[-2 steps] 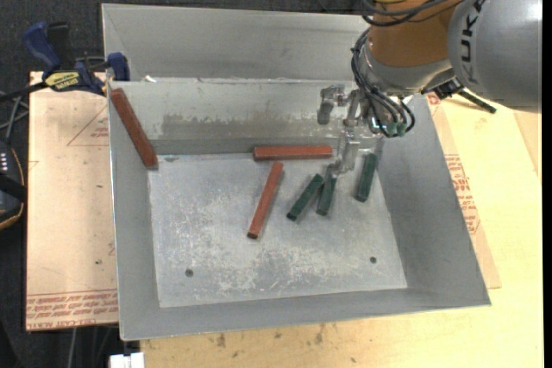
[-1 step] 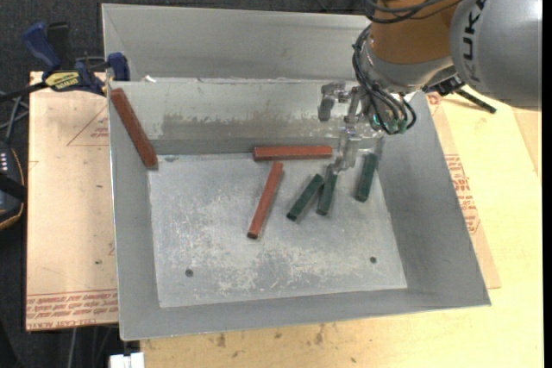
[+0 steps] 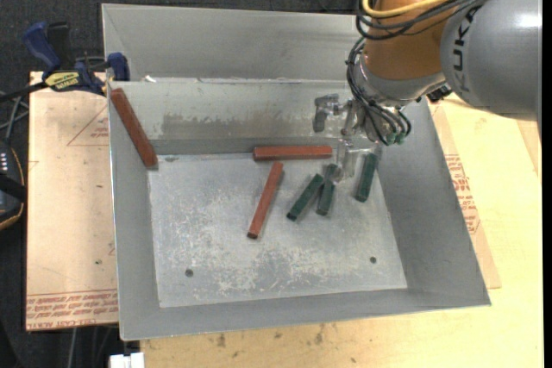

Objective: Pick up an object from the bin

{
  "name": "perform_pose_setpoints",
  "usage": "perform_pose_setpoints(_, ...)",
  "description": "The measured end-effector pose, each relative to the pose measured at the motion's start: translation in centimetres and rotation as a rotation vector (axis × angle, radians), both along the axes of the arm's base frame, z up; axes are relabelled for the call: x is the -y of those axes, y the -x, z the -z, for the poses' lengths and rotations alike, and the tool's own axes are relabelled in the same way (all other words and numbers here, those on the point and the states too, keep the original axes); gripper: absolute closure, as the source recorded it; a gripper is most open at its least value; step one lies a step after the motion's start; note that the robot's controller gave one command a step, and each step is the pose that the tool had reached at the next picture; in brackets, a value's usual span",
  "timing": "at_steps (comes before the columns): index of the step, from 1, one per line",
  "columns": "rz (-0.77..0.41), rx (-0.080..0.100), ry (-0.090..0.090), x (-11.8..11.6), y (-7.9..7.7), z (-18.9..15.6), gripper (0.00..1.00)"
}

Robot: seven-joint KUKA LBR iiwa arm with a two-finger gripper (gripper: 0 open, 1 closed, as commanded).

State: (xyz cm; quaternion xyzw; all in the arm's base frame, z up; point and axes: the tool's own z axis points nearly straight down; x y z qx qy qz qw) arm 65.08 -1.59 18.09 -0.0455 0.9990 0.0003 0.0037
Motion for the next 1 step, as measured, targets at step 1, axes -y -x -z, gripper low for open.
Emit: perform_pose_setpoints(1, -0.079, -0.002, 0.001, -1.15, 1.93, 6.71, 0.0)
